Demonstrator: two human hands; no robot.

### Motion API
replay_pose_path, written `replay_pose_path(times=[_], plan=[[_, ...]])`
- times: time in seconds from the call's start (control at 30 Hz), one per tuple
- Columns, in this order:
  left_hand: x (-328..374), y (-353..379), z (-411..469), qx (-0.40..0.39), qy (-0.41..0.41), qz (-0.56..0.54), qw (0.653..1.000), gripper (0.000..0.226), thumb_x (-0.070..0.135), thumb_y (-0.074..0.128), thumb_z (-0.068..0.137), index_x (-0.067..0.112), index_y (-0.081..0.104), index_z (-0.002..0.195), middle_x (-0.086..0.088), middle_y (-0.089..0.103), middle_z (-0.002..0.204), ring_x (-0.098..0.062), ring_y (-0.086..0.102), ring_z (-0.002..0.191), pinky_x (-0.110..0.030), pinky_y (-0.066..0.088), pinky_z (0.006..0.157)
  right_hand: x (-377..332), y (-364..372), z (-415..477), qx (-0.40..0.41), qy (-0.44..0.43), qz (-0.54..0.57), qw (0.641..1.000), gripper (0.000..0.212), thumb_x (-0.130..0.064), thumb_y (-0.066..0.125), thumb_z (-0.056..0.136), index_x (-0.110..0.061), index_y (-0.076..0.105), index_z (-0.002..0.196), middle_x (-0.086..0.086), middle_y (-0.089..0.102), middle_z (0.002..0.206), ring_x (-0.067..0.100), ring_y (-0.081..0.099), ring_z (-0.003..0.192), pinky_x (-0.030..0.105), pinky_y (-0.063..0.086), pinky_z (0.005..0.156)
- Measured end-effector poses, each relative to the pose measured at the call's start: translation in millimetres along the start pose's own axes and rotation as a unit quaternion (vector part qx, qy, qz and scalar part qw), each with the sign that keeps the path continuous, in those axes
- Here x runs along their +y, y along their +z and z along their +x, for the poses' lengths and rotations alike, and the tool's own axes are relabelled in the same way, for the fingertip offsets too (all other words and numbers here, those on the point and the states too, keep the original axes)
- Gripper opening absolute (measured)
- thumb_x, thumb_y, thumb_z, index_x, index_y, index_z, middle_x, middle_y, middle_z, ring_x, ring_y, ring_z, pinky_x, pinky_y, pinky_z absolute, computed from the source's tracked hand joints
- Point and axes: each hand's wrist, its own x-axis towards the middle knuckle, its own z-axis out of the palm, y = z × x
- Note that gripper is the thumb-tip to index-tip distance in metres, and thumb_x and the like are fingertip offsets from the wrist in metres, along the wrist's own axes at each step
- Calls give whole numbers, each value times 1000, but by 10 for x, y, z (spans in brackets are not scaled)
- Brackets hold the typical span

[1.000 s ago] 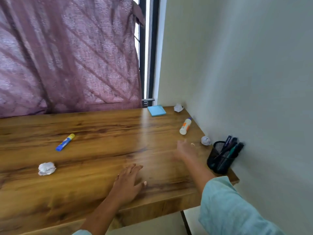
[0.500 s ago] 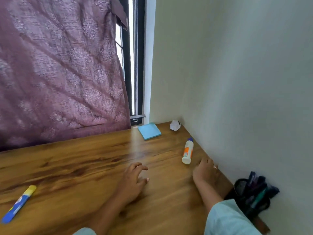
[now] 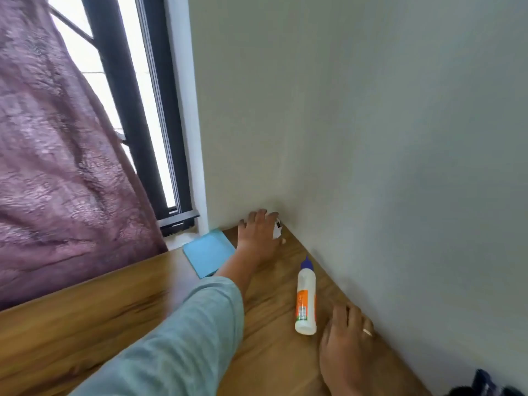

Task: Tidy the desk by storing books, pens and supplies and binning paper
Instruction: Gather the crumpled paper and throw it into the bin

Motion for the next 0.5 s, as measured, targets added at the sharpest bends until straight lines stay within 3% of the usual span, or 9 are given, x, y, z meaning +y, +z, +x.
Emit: replay_pose_path(times=[0.1,0.2,0.37,0.5], plan=[[67,180,156,-12,2,21,1000,55,41,55,89,16,39,136,-10,37,140,-30,41,125,-44,38,103,17,45,-13,26,-5,-10,1000,30,-12,42,81,-5,68,93,18,64,86,37,59,72,39,51,61],[115,239,69,8,24,48,999,41,28,50,94,11,46,131,-12,47,129,-28,53,110,-38,48,91,-9,0,-8,12,-11,8,1000,26,-15,39,82,-10,55,101,17,64,88,38,60,74,42,52,60],[97,-51,-643,7,-20,-84,996,25,16,44,95,14,47,119,-7,56,106,-24,59,93,-29,50,77,-61,-193,46,-10,-31,18,999,30,-12,35,79,-2,62,89,18,62,79,38,59,67,38,51,55],[-15,-335,-1441,29,-20,-114,993,13,13,48,88,20,44,98,-3,58,94,-21,57,85,-29,49,71,-64,-335,0,-17,-51,11,999,29,-9,37,80,-5,61,95,13,62,77,32,57,63,37,43,64]])
